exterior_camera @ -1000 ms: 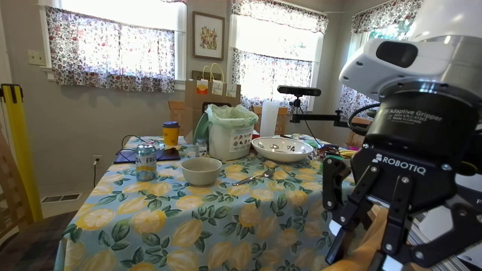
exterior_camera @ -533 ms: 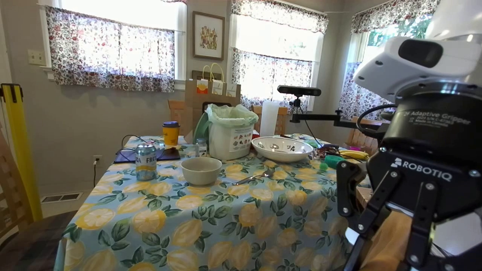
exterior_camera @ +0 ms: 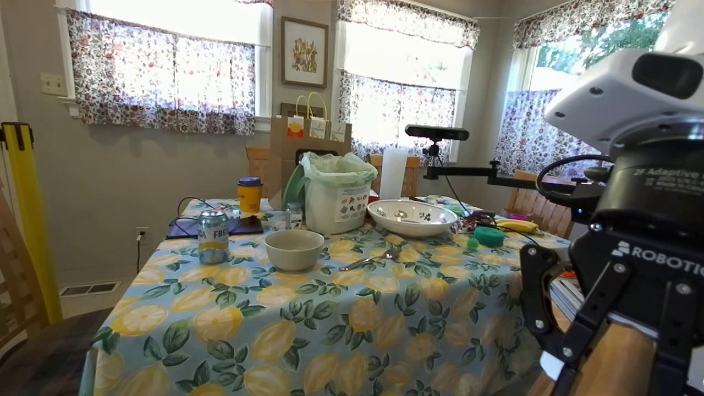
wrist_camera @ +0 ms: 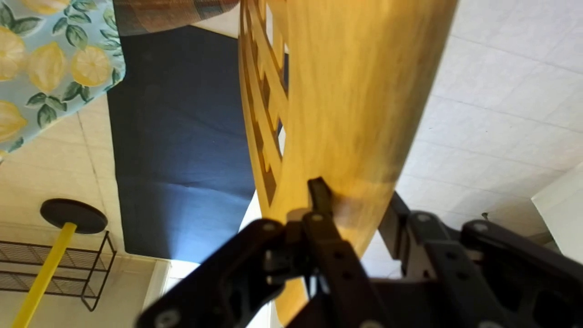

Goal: Pull the chair back

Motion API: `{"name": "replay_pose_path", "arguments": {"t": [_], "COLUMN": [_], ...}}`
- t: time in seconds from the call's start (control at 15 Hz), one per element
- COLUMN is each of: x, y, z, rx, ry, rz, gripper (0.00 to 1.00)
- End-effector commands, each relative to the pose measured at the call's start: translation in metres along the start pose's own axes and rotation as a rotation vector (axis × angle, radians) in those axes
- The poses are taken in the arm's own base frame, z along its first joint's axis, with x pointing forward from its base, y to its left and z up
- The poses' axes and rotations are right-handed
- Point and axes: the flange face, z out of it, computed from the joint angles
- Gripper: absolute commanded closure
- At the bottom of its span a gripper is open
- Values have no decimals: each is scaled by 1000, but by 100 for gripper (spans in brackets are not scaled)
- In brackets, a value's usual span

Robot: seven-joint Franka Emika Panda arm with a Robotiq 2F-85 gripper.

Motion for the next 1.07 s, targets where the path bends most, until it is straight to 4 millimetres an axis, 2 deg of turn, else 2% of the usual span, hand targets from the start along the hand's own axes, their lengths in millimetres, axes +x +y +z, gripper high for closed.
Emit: {"name": "replay_pose_path", "arguments": {"t": [0.0, 0.4, 0.53, 0.8, 0.87, 1.0], "x": [6, 6, 9, 15, 18, 25], "y": [-24, -12, -12, -9, -8, -6], "z": [-5, -4, -4, -4, -5, -9], "rx": [133, 110, 140, 171, 176, 170], "ry": [9, 9, 10, 18, 23, 41], "rz": [-72, -59, -69, -68, -66, -61], "gripper": [45, 45, 34, 5, 0, 0]}}
